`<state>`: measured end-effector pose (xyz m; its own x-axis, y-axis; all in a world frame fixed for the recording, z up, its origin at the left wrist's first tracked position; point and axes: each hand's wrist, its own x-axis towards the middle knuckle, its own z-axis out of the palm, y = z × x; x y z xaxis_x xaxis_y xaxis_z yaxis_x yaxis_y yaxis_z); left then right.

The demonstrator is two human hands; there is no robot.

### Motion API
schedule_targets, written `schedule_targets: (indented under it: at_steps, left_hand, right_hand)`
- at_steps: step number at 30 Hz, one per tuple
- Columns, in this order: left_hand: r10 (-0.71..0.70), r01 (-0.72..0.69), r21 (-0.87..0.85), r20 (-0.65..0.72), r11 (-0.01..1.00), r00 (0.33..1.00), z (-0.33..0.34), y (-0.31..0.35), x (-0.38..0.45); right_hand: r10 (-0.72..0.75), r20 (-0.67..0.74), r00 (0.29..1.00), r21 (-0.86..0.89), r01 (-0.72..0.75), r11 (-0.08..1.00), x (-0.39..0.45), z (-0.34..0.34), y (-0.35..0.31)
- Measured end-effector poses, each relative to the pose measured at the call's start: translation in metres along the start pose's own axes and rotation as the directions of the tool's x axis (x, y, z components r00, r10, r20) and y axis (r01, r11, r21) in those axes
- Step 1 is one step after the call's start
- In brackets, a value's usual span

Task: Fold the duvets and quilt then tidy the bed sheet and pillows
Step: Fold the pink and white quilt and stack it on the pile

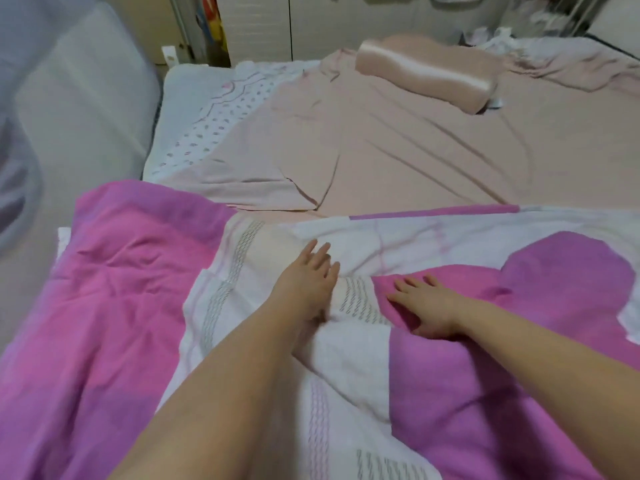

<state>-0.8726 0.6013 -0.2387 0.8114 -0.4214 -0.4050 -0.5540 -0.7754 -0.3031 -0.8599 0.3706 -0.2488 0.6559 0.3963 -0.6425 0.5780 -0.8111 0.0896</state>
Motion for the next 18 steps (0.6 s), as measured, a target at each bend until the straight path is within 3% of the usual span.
schedule_targets:
  at_steps: [3, 5, 8, 10, 11, 13, 15, 16, 17, 18]
  left_hand:
    - [-0.092, 0.091, 0.008, 0.063, 0.996, 0.994, 0.006, 0.009, 0.003]
    - [-0.188, 0.19, -0.046, 0.033, 0.981, 0.982, -0.004, 0.014, 0.005]
    - [-0.471, 0.452, -0.189, -0.064, 0.872, 0.88, -0.011, 0.002, 0.007]
    - [-0.649, 0.606, -0.247, -0.164, 0.756, 0.743, -0.02, -0.016, 0.02]
    - [-0.71, 0.659, -0.289, -0.127, 0.694, 0.692, -0.024, -0.026, 0.025]
    - [-0.776, 0.723, -0.39, 0.035, 0.57, 0.63, -0.024, -0.041, 0.031]
    - [-0.773, 0.726, -0.494, 0.153, 0.48, 0.615, -0.021, -0.041, 0.032]
    - [-0.746, 0.705, -0.52, 0.179, 0.482, 0.642, -0.016, -0.033, 0.032]
    - [-0.71, 0.673, -0.53, 0.177, 0.515, 0.682, -0.013, -0.021, 0.032]
    - [-0.656, 0.626, -0.521, 0.158, 0.58, 0.738, -0.015, -0.007, 0.034]
  right_hand:
    - [-0.044, -0.295, 0.954, -0.08, 0.021, 0.997, 0.007, 0.018, -0.01]
    - [0.055, -0.51, 0.858, 0.087, -0.012, 0.996, 0.009, 0.019, -0.004]
    - [0.315, -0.749, 0.582, 0.335, -0.078, 0.939, 0.02, -0.023, 0.013]
    - [0.362, -0.843, 0.397, 0.354, -0.097, 0.93, 0.032, -0.067, 0.022]
    - [0.378, -0.858, 0.349, 0.363, -0.11, 0.925, 0.038, -0.088, 0.024]
    - [0.41, -0.803, 0.431, 0.364, -0.19, 0.912, 0.052, -0.1, 0.028]
    - [0.443, -0.581, 0.683, 0.452, -0.181, 0.873, 0.071, -0.077, 0.032]
    - [0.395, -0.393, 0.83, 0.527, -0.148, 0.837, 0.076, -0.059, 0.032]
    - [0.305, -0.253, 0.918, 0.59, -0.104, 0.801, 0.076, -0.043, 0.032]
    - [0.237, -0.234, 0.943, 0.632, -0.038, 0.774, 0.07, -0.028, 0.034]
